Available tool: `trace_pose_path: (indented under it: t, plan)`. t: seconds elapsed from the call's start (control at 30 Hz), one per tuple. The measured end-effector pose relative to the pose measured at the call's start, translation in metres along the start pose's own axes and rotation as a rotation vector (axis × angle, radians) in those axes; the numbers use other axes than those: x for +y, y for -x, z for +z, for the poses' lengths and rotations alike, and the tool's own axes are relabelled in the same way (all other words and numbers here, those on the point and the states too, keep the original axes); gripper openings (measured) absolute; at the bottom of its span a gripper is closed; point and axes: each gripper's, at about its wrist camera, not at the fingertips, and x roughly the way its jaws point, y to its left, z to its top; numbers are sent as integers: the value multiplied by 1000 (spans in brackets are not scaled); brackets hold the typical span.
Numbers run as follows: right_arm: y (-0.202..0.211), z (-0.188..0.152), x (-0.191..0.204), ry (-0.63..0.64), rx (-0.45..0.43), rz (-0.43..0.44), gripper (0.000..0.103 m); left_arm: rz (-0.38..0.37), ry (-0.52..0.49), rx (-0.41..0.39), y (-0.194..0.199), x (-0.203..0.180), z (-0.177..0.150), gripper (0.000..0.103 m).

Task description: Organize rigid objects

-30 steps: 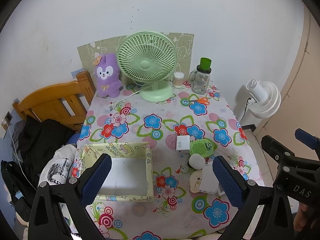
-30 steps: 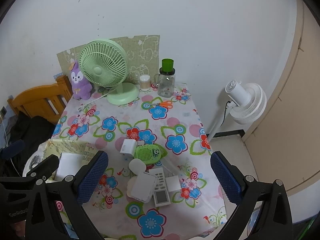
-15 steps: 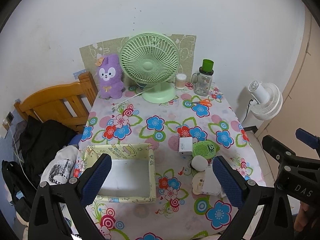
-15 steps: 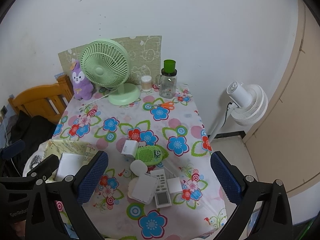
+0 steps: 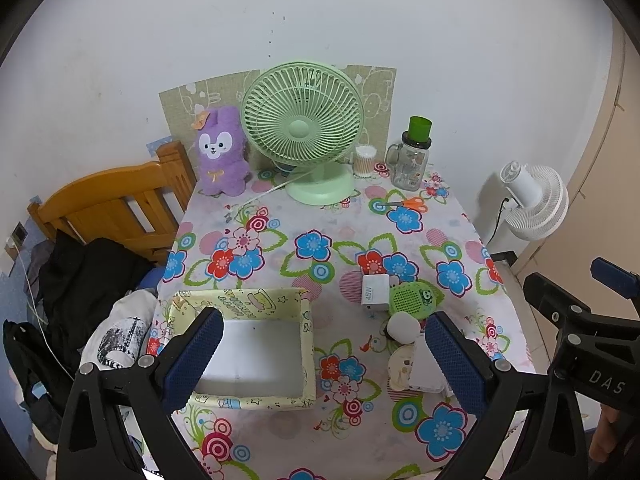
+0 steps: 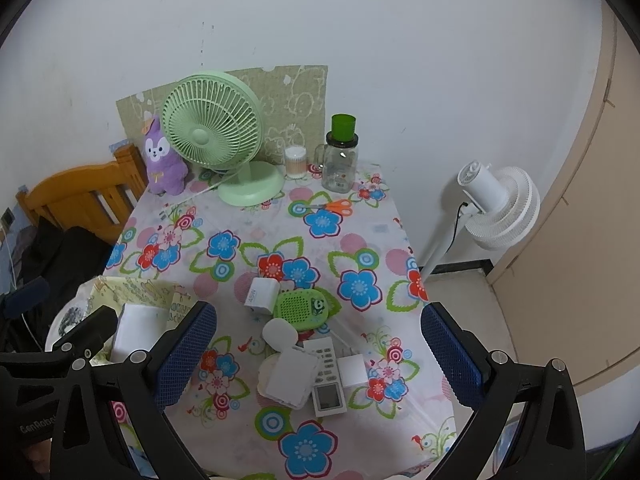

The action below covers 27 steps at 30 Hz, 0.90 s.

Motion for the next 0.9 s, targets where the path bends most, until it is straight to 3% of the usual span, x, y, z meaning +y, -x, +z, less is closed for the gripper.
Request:
trace_pose_path:
  t: [0.9]
  plan:
    - [-62,5,-24,-4,114,14,102,-51,-60,110,-62,-28,4,102]
